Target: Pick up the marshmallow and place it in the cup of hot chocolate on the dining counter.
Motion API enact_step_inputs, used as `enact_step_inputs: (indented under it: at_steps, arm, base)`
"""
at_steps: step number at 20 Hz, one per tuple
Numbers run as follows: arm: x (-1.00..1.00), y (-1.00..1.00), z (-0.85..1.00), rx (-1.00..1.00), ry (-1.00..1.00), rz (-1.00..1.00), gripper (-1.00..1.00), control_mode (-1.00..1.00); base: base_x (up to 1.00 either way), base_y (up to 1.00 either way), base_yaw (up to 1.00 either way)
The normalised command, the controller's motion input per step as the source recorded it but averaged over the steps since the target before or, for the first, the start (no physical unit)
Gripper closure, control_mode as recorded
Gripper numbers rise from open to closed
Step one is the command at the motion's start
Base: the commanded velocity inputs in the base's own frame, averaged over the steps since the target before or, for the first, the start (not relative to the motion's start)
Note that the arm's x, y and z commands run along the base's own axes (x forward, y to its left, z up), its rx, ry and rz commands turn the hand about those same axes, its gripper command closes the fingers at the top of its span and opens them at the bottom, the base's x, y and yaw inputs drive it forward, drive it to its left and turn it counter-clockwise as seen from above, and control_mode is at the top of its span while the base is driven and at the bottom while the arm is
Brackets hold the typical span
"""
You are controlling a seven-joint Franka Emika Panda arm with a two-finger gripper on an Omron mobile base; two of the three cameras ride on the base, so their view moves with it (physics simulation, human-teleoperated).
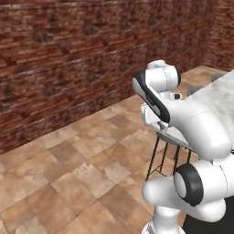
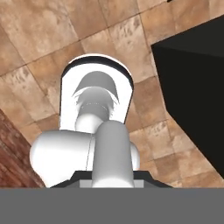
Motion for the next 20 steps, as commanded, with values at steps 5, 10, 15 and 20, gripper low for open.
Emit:
enact_step_inputs:
  at_steps: [5, 10, 15, 20]
  arm:
    - [0.00, 0.00, 0.00, 0.00, 0.00, 0.00, 1.00, 1.00]
    - [0.00, 0.00, 0.00, 0.00, 0.00, 0.00, 1.00, 1.00]
    - [0.00, 0.00, 0.00, 0.00, 0.00, 0.00, 1.00, 1.00]
    - [0.00, 0.00, 0.00, 0.00, 0.00, 0.00, 1.00, 1.00]
  base:
    - [0.29, 0.17, -0.48]
    - [0.50, 0.56, -0.53]
    - [0.53, 0.87, -0.53]
    - [0.22, 0.64, -0.43]
